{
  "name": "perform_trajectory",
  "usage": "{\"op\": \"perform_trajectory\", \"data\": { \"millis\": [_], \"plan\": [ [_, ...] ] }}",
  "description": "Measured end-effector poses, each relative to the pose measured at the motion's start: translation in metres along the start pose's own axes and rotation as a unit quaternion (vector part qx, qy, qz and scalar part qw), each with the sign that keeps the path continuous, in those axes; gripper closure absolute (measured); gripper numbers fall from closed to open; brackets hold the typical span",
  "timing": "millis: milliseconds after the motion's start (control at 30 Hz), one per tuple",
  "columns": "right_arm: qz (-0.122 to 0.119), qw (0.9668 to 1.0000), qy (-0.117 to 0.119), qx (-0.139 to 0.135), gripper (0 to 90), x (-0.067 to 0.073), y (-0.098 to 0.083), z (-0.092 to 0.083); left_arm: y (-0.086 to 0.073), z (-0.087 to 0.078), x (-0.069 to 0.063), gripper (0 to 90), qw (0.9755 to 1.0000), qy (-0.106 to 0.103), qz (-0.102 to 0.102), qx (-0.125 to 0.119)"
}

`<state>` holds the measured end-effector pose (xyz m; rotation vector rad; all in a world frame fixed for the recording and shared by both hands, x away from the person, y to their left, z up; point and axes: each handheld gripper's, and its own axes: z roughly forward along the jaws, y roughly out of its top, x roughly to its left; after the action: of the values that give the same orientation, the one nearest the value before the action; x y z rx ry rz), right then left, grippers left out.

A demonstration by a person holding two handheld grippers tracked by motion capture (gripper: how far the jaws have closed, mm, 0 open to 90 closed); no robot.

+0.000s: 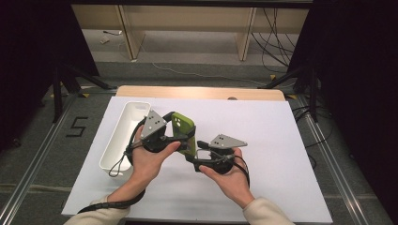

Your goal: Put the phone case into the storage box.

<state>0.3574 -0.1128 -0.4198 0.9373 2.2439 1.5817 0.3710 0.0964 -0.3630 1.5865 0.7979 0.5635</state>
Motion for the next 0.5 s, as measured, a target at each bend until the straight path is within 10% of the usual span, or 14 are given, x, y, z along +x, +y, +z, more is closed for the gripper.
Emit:
{"op": "perform_trajectory", "data": {
  "millis": [500],
  "plan": [
    [-0.012, 0.9995, 0.003, -0.030, 17.2, -0.023, 0.000, -0.034, 0.002, -0.005, 0.013, 14.8, 0.9998, 0.016, -0.002, -0.007]
  ]
}}
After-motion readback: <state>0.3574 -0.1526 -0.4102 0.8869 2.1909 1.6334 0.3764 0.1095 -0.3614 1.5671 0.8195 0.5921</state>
